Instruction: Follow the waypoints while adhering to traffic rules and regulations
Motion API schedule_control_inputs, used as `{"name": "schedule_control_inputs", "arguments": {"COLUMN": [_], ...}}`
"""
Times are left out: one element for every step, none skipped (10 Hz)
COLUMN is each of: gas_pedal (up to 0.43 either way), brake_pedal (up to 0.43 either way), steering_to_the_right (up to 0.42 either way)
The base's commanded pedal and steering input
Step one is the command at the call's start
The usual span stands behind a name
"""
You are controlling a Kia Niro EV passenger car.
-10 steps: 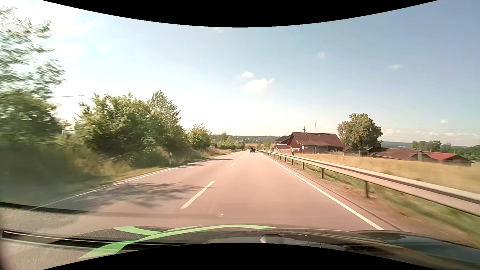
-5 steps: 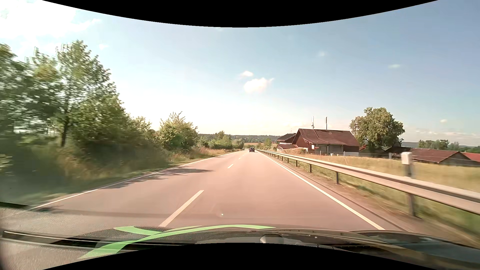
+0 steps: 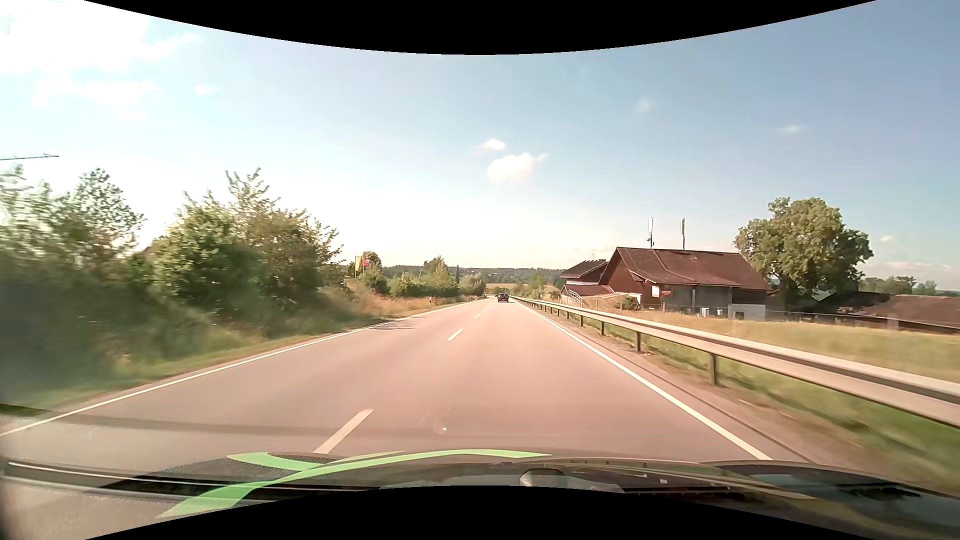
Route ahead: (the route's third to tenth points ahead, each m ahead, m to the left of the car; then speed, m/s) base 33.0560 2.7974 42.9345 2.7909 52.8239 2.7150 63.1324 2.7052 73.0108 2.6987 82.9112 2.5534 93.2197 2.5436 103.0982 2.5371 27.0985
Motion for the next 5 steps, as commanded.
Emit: {"name": "schedule_control_inputs", "arguments": {"gas_pedal": [0.0, 0.028, 0.039, 0.0, 0.0], "brake_pedal": [0.0, 0.0, 0.0, 0.0, 0.0], "steering_to_the_right": [0.0, 0.001, 0.0, 0.0, 0.0]}}
